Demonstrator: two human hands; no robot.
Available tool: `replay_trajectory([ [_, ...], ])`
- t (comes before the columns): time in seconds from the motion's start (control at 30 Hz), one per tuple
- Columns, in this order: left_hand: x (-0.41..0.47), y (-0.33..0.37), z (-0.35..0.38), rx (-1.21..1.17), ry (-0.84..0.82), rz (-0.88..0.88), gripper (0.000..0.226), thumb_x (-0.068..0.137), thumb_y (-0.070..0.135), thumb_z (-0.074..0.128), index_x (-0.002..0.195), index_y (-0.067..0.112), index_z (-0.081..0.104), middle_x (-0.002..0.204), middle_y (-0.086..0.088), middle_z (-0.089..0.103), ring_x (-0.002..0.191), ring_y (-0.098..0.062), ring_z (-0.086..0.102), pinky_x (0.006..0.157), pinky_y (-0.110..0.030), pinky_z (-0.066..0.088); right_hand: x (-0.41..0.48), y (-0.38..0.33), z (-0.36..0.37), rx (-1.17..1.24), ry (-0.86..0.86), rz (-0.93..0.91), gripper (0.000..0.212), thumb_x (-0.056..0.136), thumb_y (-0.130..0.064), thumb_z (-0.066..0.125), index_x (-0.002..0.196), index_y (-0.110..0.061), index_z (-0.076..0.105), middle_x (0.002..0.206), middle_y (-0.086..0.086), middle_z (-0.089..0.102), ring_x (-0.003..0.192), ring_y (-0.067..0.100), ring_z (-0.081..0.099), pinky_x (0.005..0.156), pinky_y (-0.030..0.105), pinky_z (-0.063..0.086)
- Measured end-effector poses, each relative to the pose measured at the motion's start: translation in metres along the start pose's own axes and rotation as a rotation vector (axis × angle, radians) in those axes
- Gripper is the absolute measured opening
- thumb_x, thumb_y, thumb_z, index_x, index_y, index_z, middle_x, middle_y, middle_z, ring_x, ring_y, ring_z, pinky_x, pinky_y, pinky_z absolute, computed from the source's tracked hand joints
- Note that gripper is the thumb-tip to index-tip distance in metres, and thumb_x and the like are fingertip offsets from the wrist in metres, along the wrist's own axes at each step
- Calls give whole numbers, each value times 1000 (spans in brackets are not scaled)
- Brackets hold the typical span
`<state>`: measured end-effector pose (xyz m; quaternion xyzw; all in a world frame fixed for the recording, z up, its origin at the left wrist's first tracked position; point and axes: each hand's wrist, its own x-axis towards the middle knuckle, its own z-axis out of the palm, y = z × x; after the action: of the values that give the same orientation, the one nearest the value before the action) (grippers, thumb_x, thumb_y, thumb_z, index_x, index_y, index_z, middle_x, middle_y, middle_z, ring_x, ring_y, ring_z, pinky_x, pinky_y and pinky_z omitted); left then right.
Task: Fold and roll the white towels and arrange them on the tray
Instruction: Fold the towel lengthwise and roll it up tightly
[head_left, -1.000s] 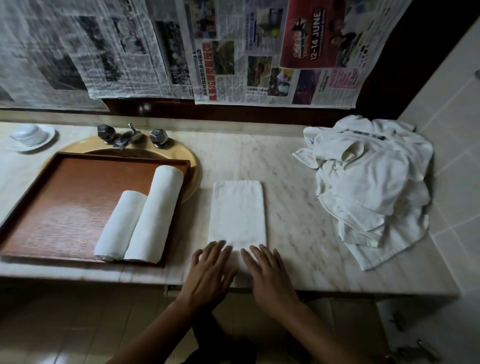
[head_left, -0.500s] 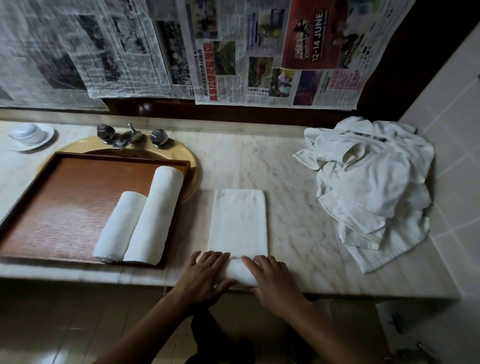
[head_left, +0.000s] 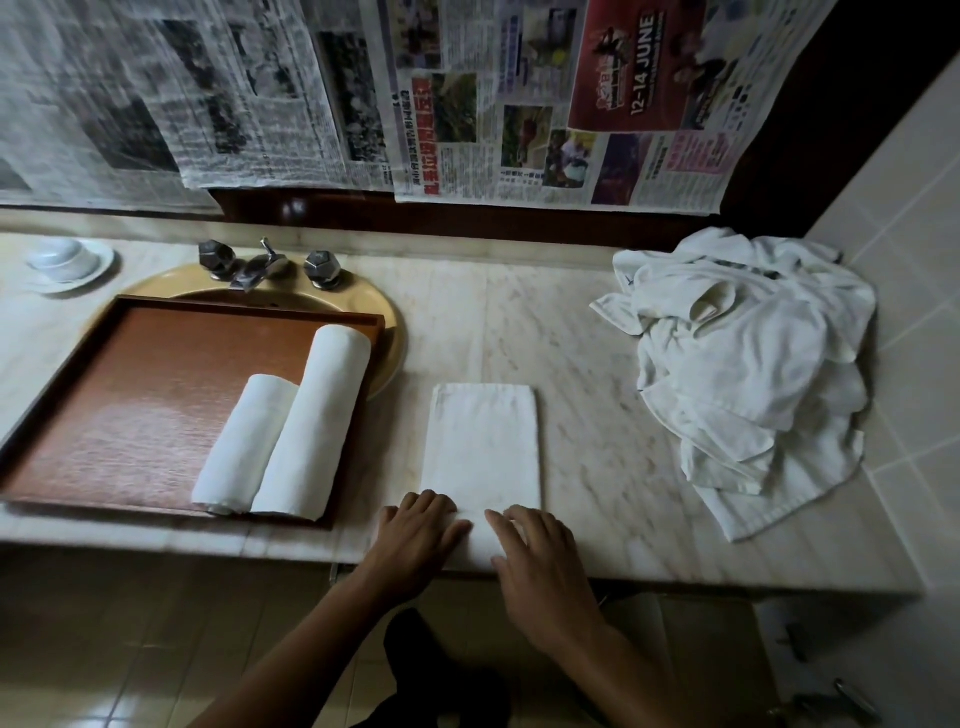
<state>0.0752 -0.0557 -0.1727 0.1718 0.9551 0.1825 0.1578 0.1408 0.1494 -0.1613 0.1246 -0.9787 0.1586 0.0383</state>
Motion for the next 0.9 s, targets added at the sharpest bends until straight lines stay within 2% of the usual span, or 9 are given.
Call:
replay_trajectory([
  [0.07,5,-3,3,-38,-29,-42,71,87,80,7,118,36,53,116,16,50,109,-13,45,92,-41,38,-5,-6,8,-32,7,-44,56,86,-27,68,140,-16,57,139,7,58,125,28,56,107,47,46],
  [0.13,10,-3,5,-110,-37,-83,63,87,75,14,116,39,57,116,17,49,113,-14,44,93,-42,40,-7,-3,17,-111,-57,-47,66,89,-32,64,150,-13,48,153,12,49,139,32,48,118,52,30],
  [0.23,10,-7,11,-156,31,-95,58,97,63,24,123,31,65,122,10,55,118,-19,46,94,-43,43,-2,4,21,-138,-115,-63,70,92,-30,58,157,-12,37,159,11,42,145,31,42,120,51,18],
  [0.33,9,3,10,-290,124,-144,49,102,55,28,115,25,65,113,7,56,113,-23,49,90,-42,42,6,8,16,-132,-164,-73,73,89,-26,60,157,-13,36,157,8,44,143,29,44,122,51,25],
  [0.4,9,8,9,-374,204,-215,52,97,63,26,114,28,61,116,5,55,113,-23,50,92,-43,42,10,9,11,-121,-194,-70,74,88,-25,61,157,-14,35,155,6,46,141,28,45,121,51,31],
  [0.53,-1,13,8,-20,314,27,54,98,61,37,140,28,48,147,0,43,134,-21,40,107,-46,37,22,14,2,-107,-228,-62,79,82,-25,57,157,-16,32,151,5,45,137,27,44,121,49,30],
  [0.6,-6,13,9,74,287,139,59,98,60,44,145,24,47,154,-3,42,142,-24,38,112,-50,34,30,17,-4,-105,-270,-60,83,79,-28,58,157,-16,30,150,4,44,136,27,43,120,46,30],
  [0.7,-5,7,11,199,173,180,75,91,63,48,151,19,44,154,-6,46,143,-31,40,112,-54,37,45,20,-11,-104,-361,-55,84,78,-28,59,155,-16,29,148,5,43,132,28,43,117,42,33],
  [0.9,20,-2,-10,172,-1,152,83,82,65,51,153,26,35,144,1,47,128,-25,45,100,-45,45,73,26,-20,-70,-494,-14,66,80,-28,64,141,-19,41,134,5,49,122,28,47,99,43,44],
])
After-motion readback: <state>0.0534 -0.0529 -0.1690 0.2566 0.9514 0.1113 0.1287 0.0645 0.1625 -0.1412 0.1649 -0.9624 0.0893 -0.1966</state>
